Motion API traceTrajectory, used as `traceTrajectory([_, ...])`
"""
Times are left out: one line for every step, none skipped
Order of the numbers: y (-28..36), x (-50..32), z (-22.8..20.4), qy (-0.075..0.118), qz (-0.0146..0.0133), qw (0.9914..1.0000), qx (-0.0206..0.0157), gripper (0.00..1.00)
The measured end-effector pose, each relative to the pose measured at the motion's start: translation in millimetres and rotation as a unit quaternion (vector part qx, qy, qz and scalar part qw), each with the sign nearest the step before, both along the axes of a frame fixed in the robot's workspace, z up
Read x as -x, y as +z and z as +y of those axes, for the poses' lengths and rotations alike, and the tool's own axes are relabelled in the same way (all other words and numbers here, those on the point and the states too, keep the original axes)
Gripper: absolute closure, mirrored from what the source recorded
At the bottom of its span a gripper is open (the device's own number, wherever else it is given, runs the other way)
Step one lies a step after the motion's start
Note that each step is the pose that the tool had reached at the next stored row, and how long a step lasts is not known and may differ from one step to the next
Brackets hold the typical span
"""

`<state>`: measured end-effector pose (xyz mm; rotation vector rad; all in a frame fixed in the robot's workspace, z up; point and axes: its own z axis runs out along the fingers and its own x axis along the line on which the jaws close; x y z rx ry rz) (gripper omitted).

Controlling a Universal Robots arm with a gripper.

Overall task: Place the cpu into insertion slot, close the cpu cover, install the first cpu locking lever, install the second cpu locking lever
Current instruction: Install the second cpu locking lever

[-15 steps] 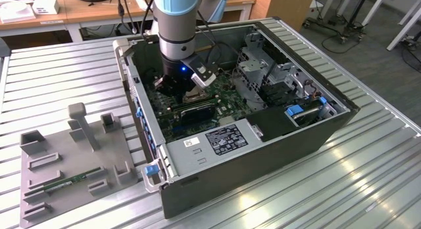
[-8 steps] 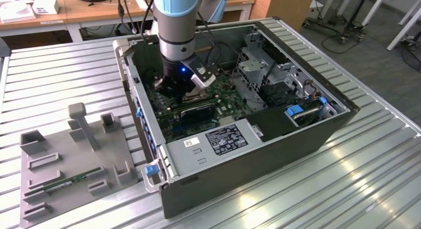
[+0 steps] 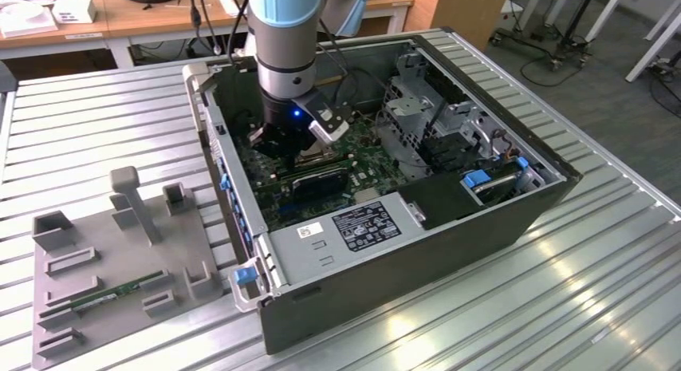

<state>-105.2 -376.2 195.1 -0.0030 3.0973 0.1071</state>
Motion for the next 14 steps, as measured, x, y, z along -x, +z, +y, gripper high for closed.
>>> traceTrajectory([0.4, 0.0, 0.0, 0.000, 0.0000, 1.00000, 0.0000, 0.89])
traceTrajectory([1.0, 0.0, 0.0, 0.000, 0.0000, 1.00000, 0.0000, 0.89])
traceTrajectory([1.8, 0.0, 0.1, 0.000, -0.0001, 1.00000, -0.0001, 0.89])
traceTrajectory([2.8, -0.1, 0.1, 0.000, -0.0001, 1.00000, -0.0002, 0.89])
traceTrajectory([4.1, 0.0, 0.1, 0.000, 0.0000, 1.00000, -0.0001, 0.89])
traceTrajectory([5.3, 0.0, 0.1, 0.000, 0.0000, 1.00000, 0.0000, 0.89])
traceTrajectory([6.5, 0.0, 0.1, 0.000, 0.0000, 1.00000, 0.0000, 0.89])
traceTrajectory([7.7, 0.0, 0.1, 0.000, 0.0000, 1.00000, 0.0000, 0.89])
traceTrajectory([9.0, 0.0, 0.1, 0.000, 0.0000, 1.00000, 0.0000, 0.89])
traceTrajectory([10.4, 0.0, 0.1, 0.000, 0.0000, 1.00000, 0.0000, 0.89])
traceTrajectory([11.8, 0.0, 0.1, 0.000, 0.0000, 1.00000, 0.0000, 0.89])
traceTrajectory([13.3, 0.0, 0.1, 0.000, 0.0000, 1.00000, 0.0001, 0.89])
traceTrajectory([14.1, 0.0, 0.1, 0.000, 0.0000, 1.00000, 0.0000, 0.89])
traceTrajectory([14.1, 0.0, 0.1, 0.000, 0.0000, 1.00000, 0.0000, 0.89])
